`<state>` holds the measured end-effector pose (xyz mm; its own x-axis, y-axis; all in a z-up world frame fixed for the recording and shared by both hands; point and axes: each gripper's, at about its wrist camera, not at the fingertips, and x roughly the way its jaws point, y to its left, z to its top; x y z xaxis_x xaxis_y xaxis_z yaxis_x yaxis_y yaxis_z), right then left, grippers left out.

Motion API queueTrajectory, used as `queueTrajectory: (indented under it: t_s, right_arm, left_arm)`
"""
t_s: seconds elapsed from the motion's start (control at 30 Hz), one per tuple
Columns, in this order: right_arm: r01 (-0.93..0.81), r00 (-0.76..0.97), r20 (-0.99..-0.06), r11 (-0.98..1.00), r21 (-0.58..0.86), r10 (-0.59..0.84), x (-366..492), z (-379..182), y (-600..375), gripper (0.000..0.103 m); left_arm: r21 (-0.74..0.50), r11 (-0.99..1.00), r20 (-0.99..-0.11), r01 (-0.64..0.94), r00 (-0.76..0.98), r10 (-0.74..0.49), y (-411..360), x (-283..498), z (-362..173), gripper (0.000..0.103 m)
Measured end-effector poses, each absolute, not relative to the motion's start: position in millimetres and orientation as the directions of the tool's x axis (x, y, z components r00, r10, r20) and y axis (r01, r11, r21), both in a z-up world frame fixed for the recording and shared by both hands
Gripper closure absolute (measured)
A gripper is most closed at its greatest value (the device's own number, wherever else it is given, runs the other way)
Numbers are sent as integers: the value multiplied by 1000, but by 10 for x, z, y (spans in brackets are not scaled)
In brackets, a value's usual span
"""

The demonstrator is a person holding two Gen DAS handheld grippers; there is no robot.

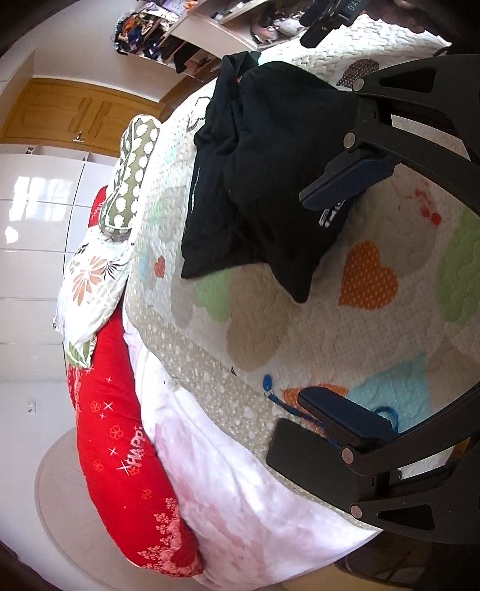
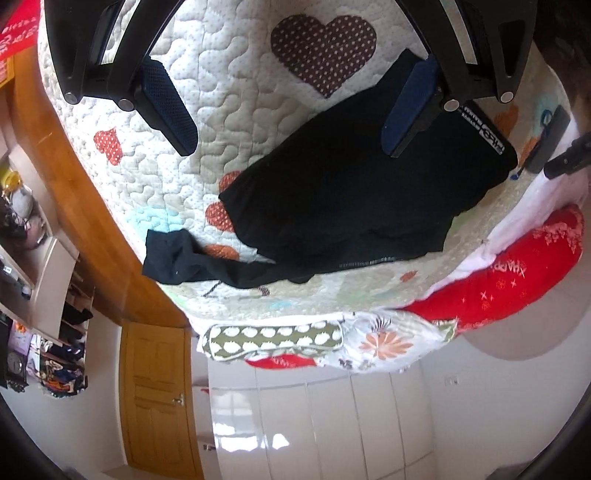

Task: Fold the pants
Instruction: 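Move both grippers toward the waistband of the black pants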

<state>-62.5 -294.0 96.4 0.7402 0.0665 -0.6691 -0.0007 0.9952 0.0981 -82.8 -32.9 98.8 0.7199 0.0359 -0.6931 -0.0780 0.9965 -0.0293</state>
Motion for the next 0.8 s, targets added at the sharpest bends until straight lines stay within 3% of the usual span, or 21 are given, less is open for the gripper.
queueTrajectory:
  t_s: [0.8]
  right_arm:
    - [-52, 756, -644, 992, 112, 112, -627, 988, -2800, 3]
  left_arm:
    - [-33, 998, -712, -60, 702, 19, -506, -750, 885, 6]
